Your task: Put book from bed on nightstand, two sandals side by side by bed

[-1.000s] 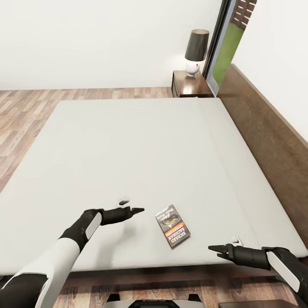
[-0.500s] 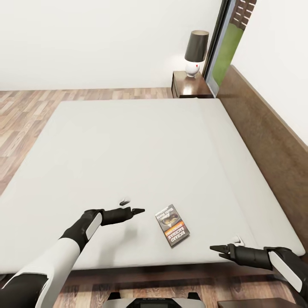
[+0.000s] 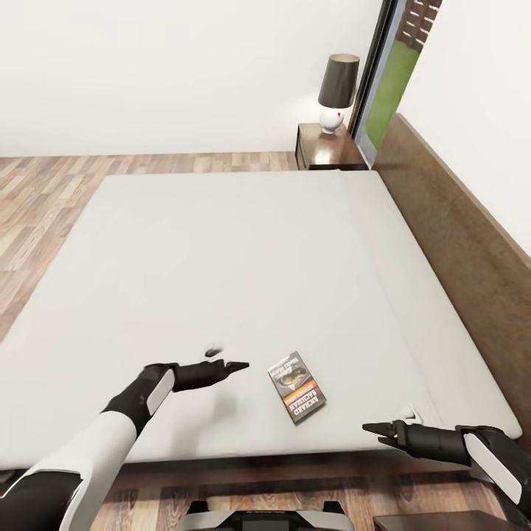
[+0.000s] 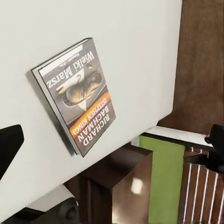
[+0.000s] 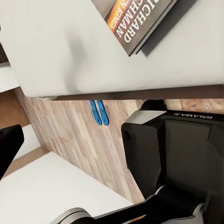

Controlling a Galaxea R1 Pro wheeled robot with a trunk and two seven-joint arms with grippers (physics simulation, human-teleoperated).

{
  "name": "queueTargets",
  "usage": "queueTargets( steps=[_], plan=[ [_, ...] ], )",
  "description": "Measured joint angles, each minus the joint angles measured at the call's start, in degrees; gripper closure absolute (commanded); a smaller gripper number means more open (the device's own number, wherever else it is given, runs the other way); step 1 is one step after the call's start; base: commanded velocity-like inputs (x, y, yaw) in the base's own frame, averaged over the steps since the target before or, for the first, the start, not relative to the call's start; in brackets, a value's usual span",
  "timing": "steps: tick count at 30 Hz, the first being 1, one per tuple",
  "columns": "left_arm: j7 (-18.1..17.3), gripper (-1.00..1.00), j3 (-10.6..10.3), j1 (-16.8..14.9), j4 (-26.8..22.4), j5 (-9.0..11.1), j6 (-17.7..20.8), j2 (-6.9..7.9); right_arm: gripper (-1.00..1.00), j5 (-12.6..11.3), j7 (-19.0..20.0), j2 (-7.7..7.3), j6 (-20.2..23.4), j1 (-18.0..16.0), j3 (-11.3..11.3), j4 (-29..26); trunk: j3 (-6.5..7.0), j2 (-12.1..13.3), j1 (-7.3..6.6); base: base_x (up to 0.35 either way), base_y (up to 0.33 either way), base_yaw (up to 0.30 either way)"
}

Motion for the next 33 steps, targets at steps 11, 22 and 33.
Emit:
queueTargets(
  steps=[11,22,33],
  plan=[
    [-19.32,-1.00,0.03,0.01,3.36,-0.26,-1.46,2.97,-1.00,0.08,-0.05,-0.03,-0.01,0.00,-0.03,-0.08,1.98,4.43,-2.42,0.000,0.000,0.000],
    [-19.97,-1.00,-0.07,0.01,7.47,-0.19,-5.52,6.25,-1.00,0.21,-0.24,0.05,-0.04,0.00,0.01,-0.01,2.53,5.65,-3.08,0.000,0.000,0.000],
    [-20.18,-1.00,-0.09,0.34,9.09,-0.12,-7.72,6.19,-1.00,0.35,-0.39,0.00,-0.11,0.00,-0.02,-0.01,2.53,5.65,-3.08,0.000,0.000,0.000]
  ],
)
